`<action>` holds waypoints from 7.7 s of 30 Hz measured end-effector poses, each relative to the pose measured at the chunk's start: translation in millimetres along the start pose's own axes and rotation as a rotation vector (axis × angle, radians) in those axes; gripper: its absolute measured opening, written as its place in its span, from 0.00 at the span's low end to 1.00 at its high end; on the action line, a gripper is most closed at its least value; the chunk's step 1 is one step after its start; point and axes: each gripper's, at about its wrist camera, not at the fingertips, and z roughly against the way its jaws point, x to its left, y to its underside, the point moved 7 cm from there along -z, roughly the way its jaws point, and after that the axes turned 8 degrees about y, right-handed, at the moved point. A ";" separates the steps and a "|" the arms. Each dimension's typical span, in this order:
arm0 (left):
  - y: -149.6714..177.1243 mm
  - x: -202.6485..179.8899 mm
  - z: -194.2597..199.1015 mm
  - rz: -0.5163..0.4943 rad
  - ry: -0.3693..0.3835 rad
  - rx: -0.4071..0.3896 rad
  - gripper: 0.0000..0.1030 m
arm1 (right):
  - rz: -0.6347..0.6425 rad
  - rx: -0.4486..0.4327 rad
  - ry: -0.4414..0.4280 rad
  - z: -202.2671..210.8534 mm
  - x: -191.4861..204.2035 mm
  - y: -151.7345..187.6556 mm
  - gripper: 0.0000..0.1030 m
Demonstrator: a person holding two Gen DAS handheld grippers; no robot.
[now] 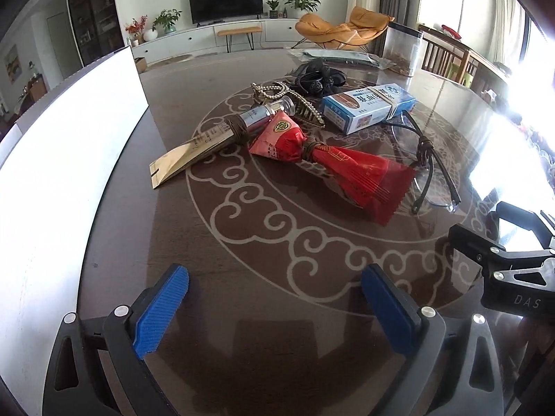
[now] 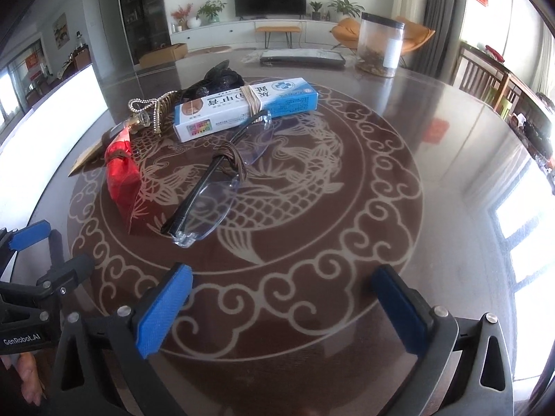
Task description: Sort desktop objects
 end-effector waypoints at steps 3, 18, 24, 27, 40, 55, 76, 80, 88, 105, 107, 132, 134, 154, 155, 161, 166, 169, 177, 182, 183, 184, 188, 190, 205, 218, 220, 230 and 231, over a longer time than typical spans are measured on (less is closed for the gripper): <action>-0.5 1.1 -0.9 0.005 0.001 -0.001 1.00 | 0.001 0.000 -0.003 0.7 0.4 -0.7 1.00; 1.2 2.1 -3.6 0.009 -0.002 -0.004 1.00 | 0.001 -0.001 -0.003 0.5 0.1 -0.2 1.00; 1.5 2.6 -3.6 0.009 -0.003 -0.004 1.00 | 0.001 -0.001 -0.003 0.5 0.2 -0.3 1.00; 1.5 2.7 -3.5 0.010 -0.003 -0.004 1.00 | 0.001 -0.001 -0.003 0.5 0.2 -0.3 1.00; 1.6 3.1 -3.3 0.010 -0.003 -0.004 1.00 | 0.001 -0.001 -0.003 0.3 0.3 -0.2 1.00; 1.6 3.2 -3.3 0.010 -0.003 -0.004 1.00 | 0.001 -0.001 -0.003 0.3 0.3 -0.2 1.00; 1.7 3.6 -3.1 0.011 -0.003 -0.004 1.00 | 0.000 -0.001 -0.003 0.3 0.2 0.0 1.00; 1.8 3.8 -3.0 0.011 -0.003 -0.004 1.00 | 0.000 -0.001 -0.003 0.3 0.2 -0.1 1.00; 2.4 4.5 -2.2 0.013 -0.001 -0.005 1.00 | 0.000 -0.001 -0.003 0.3 0.2 -0.1 1.00; -88.2 6.9 -30.3 0.265 0.053 -0.033 1.00 | 0.000 -0.001 -0.003 0.2 0.2 0.0 1.00; -89.7 6.0 -46.3 0.275 0.029 0.001 1.00 | 0.000 -0.001 -0.003 0.1 0.4 -0.1 1.00; 7.8 21.6 15.7 -0.036 -0.010 -0.049 0.27 | 0.000 -0.001 -0.003 0.2 0.2 0.2 1.00; 11.4 21.3 19.0 -0.056 -0.011 -0.064 0.27 | 0.000 -0.001 -0.002 0.2 0.2 0.1 1.00; 11.9 27.5 23.2 -0.045 0.013 -0.068 0.27 | -0.084 0.016 -0.130 11.7 36.3 -63.1 0.99; 11.9 27.7 23.2 -0.046 0.012 -0.068 0.27 | -0.082 0.045 -0.104 0.0 39.6 -69.2 0.93; 12.0 28.2 23.2 -0.048 0.011 -0.068 0.28 | -0.060 0.084 -0.057 -31.1 47.1 -76.6 0.47; 12.2 28.8 23.0 -0.049 0.011 -0.068 0.28 | -0.006 0.025 -0.079 -13.1 34.9 -48.5 0.15; 12.0 28.7 23.0 -0.048 0.013 -0.068 0.28 | 0.019 -0.019 -0.100 10.6 21.7 -12.1 0.14; 21.3 19.8 30.8 -0.042 0.074 -0.065 0.27 | 0.012 -0.071 -0.055 51.0 -5.4 48.4 0.14; 25.4 17.6 33.0 -0.065 0.055 -0.064 0.31 | -0.027 -0.066 -0.088 47.6 -11.7 41.9 0.36; 25.5 19.1 33.2 -0.055 0.050 -0.065 0.36 | -0.028 -0.065 -0.091 46.8 -10.2 40.1 0.44; 25.5 21.5 32.9 -0.047 0.035 -0.063 0.48 | -0.028 -0.062 -0.090 46.1 -10.0 40.0 0.57; 25.8 34.0 29.4 0.011 0.005 -0.050 0.75 | -0.033 -0.061 -0.094 46.1 -9.0 40.0 0.59; 25.8 34.9 29.1 0.017 0.010 -0.051 0.76 | -0.042 -0.061 -0.091 45.9 -9.6 39.4 0.59; 25.0 30.3 19.7 -0.005 0.002 -0.007 1.00 | 0.040 -0.044 -0.044 42.1 4.8 40.6 0.75; 24.7 29.3 19.4 -0.008 0.004 -0.003 1.00 | 0.046 -0.035 -0.050 39.8 4.6 40.6 0.83; 24.7 29.3 19.4 -0.008 0.004 -0.003 1.00 | 0.046 -0.035 -0.049 39.9 4.8 40.6 0.83; 24.8 29.3 19.3 -0.009 0.004 -0.003 1.00 | 0.045 -0.033 -0.048 39.2 4.8 40.4 0.85; 24.8 29.2 19.2 -0.009 0.004 -0.003 1.00 | 0.046 -0.033 -0.048 38.9 5.2 40.8 0.85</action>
